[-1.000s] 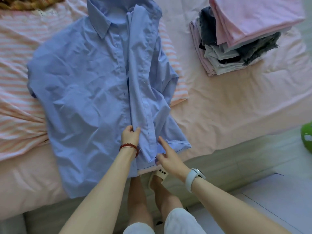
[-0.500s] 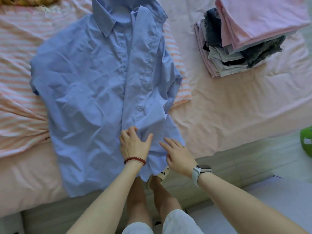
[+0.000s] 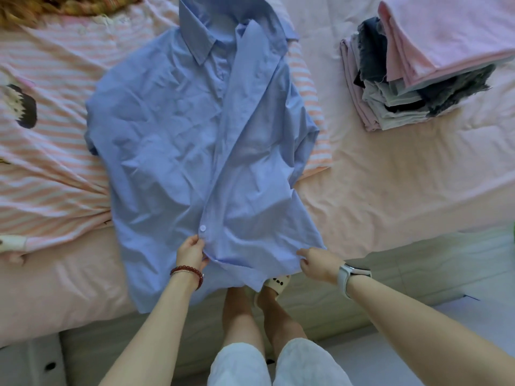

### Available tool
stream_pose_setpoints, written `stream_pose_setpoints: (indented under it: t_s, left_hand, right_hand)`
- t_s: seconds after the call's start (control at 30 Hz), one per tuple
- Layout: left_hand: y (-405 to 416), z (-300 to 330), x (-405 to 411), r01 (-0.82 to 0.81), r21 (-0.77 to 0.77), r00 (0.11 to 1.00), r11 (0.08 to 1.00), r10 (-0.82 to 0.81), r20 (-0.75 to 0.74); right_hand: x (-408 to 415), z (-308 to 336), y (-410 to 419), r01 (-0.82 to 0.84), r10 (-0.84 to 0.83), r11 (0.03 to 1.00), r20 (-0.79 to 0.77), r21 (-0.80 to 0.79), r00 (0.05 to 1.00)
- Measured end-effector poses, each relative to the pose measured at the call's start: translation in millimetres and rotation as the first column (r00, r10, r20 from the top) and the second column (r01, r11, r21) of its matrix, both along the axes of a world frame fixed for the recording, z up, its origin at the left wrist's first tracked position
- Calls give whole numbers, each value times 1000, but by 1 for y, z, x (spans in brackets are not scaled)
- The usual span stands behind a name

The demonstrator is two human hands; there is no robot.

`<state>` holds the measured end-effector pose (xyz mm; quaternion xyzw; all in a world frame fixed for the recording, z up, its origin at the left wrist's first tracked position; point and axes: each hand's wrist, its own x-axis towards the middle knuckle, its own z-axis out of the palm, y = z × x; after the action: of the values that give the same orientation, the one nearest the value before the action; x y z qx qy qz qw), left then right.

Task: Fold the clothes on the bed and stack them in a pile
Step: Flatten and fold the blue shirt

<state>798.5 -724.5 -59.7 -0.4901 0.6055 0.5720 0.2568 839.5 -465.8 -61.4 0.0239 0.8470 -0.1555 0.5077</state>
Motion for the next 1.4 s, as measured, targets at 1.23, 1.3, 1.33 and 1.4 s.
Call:
stream_pose_setpoints:
  t_s: [1.23, 1.3, 1.33, 1.4]
  left_hand:
    - [-24, 57, -486, 284, -910, 27, 303, -951, -308]
    - [-29, 49, -491, 317, -929, 54, 190, -982, -182]
    - [-30, 44, -493, 352, -923, 91, 154, -987, -130]
    - [-32, 34, -495, 441, -870, 219, 223, -966, -136]
  right_hand:
    - [-474, 92, -90, 471, -692, 717, -607, -515, 390]
    - [-488, 92, -120, 490, -781, 606, -352, -627, 516]
    - [-491, 90, -132, 505, -775, 567, -212, -651, 596]
    - [-491, 82, -142, 546, -746, 525, -44, -653, 664]
